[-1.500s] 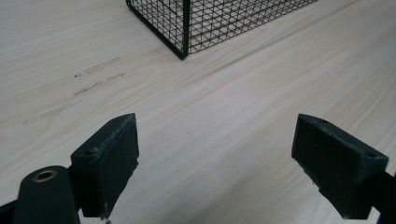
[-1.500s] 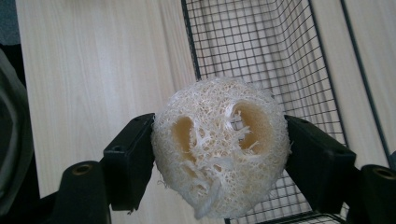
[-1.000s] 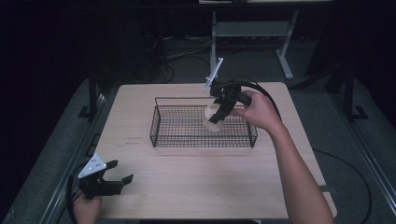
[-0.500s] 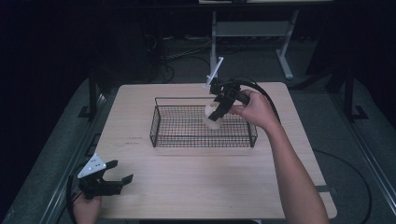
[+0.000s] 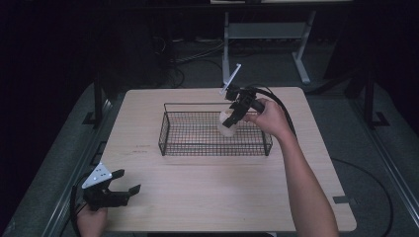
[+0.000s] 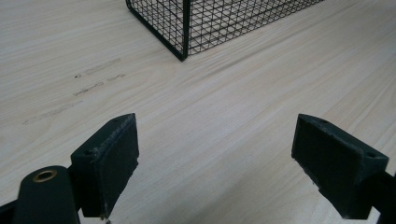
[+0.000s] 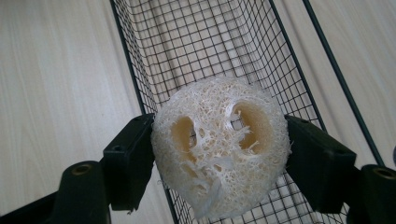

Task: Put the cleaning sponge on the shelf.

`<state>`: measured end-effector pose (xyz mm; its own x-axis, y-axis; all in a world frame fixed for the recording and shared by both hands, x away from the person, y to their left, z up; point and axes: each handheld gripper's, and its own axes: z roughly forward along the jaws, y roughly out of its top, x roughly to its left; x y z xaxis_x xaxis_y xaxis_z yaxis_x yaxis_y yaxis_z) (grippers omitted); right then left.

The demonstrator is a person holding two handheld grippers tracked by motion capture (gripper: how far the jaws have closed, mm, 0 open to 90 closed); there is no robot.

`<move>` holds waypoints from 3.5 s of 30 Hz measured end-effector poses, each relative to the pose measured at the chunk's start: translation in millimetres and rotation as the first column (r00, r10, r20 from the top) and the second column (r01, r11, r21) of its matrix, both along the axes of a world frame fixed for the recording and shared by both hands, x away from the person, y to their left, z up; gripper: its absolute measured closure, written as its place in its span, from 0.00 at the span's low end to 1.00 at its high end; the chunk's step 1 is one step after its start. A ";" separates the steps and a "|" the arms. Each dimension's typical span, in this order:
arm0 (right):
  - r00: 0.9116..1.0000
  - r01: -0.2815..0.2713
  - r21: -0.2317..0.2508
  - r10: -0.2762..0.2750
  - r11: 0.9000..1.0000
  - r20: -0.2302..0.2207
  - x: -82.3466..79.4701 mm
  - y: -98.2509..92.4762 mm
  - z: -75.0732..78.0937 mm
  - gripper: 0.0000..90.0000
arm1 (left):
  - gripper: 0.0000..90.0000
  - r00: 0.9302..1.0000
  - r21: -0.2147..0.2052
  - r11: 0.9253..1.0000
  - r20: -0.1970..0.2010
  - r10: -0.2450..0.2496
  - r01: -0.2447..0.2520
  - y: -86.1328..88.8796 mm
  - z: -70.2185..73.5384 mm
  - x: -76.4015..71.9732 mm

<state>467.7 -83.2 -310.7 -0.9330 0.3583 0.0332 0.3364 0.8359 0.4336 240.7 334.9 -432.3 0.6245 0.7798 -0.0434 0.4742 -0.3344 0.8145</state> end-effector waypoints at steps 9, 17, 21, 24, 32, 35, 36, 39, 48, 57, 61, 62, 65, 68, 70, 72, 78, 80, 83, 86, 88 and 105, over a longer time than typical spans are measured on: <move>0.999 0.032 -0.066 -0.033 0.997 -0.011 7.2 0.0 -25.2 0.31 | 0.15 1.000 -0.002 1.000 -0.001 0.003 -0.003 0.8 -0.4 -0.2; 0.999 0.041 -0.059 -0.042 0.997 -0.023 8.1 -0.2 -35.4 0.31 | 0.15 1.000 0.001 1.000 -0.002 0.001 -0.001 0.7 0.0 0.0; 0.998 0.045 -0.061 -0.047 0.997 -0.038 9.2 -2.6 -41.6 0.31 | 0.15 1.000 0.001 1.000 0.000 0.000 0.000 0.8 -0.1 0.0; 0.998 0.041 -0.069 -0.043 0.997 -0.034 8.8 -2.2 -43.8 0.31 | 0.15 1.000 -0.001 1.000 -0.001 0.003 -0.003 0.8 -0.2 0.1; 0.998 0.053 -0.040 -0.055 0.998 -0.035 8.7 -2.1 -50.9 0.31 | 0.15 1.000 0.005 1.000 -0.001 -0.001 0.001 0.0 -0.1 0.2; 0.997 0.058 -0.043 -0.060 0.997 -0.042 10.3 -2.7 -54.2 0.31 | 0.15 1.000 0.004 1.000 0.000 -0.002 0.002 0.0 -0.1 0.1; 0.997 0.060 -0.048 -0.062 0.997 -0.046 10.8 -2.5 -55.7 0.31 | 0.15 1.000 0.003 1.000 -0.001 -0.001 0.001 0.0 0.0 0.1; 0.997 0.062 -0.058 -0.065 0.996 -0.051 11.8 -1.9 -58.7 0.31 | 0.15 1.000 0.005 1.000 0.000 -0.001 0.001 -0.5 -0.2 0.1; 0.995 0.074 -0.044 -0.077 0.996 -0.065 16.2 1.1 -71.8 0.31 | 0.15 1.000 0.000 1.000 -0.003 0.000 0.000 -0.2 -0.3 0.0; 0.995 0.083 -0.031 -0.085 0.996 -0.057 16.9 2.9 -78.7 0.31 | 0.15 1.000 0.001 1.000 0.000 0.000 0.000 -0.6 -0.1 -0.1; 0.995 0.080 -0.036 -0.082 0.996 -0.058 16.6 2.7 -78.5 0.31 | 0.15 1.000 -0.001 1.000 -0.001 0.001 -0.001 -1.0 -0.3 0.1; 0.995 0.083 -0.039 -0.085 0.996 -0.061 16.5 2.6 -78.5 0.30 | 0.15 1.000 -0.002 1.000 -0.002 0.002 -0.002 -0.9 -0.2 0.1; 0.994 0.083 -0.053 -0.086 0.995 -0.062 15.7 3.4 -79.3 0.27 | 0.15 1.000 -0.003 1.000 -0.004 0.006 -0.006 0.1 -0.2 0.2; 0.994 0.087 -0.059 -0.090 0.995 -0.066 15.4 3.2 -79.4 0.22 | 0.15 1.000 -0.001 1.000 -0.005 0.006 -0.006 -0.1 -0.6 0.5; 0.993 0.084 -0.057 -0.088 0.995 -0.075 15.9 2.3 -79.4 0.22 | 0.15 1.000 0.003 1.000 -0.006 0.006 -0.006 -0.5 -0.8 0.5; 0.993 0.087 -0.052 -0.091 0.995 -0.074 16.2 1.2 -78.9 0.21 | 0.15 1.000 0.003 1.000 -0.006 0.007 -0.007 -0.7 -0.9 0.4; 0.993 0.087 -0.036 -0.090 0.996 -0.074 14.7 0.4 -73.8 0.19 | 0.15 1.000 0.003 1.000 -0.003 0.009 -0.009 -1.1 -0.8 0.2; 0.994 0.087 -0.032 -0.089 0.996 -0.066 13.7 -0.5 -71.1 0.19 | 0.15 1.000 0.005 1.000 -0.004 0.006 -0.006 -0.9 -0.7 -0.1; 0.994 0.090 -0.017 -0.091 0.996 -0.059 12.0 -2.4 -66.5 0.19 | 0.15 1.000 0.002 1.000 -0.004 0.005 -0.005 -1.0 -0.5 -0.9; 0.994 0.097 0.004 -0.097 0.995 -0.043 9.8 -5.5 -59.7 0.19 | 0.15 1.000 0.005 1.000 -0.004 0.002 -0.002 -1.1 0.2 -2.0; 0.995 0.099 0.016 -0.099 0.995 -0.034 7.5 -7.6 -54.8 0.19 | 0.15 1.000 0.006 1.000 0.001 -0.001 0.001 -1.2 0.8 -2.3; 0.997 0.078 0.020 -0.077 0.997 -0.031 -8.1 -19.2 -35.5 0.20 | 0.15 1.000 0.007 1.000 -0.004 -0.002 0.002 -2.3 -1.1 -0.7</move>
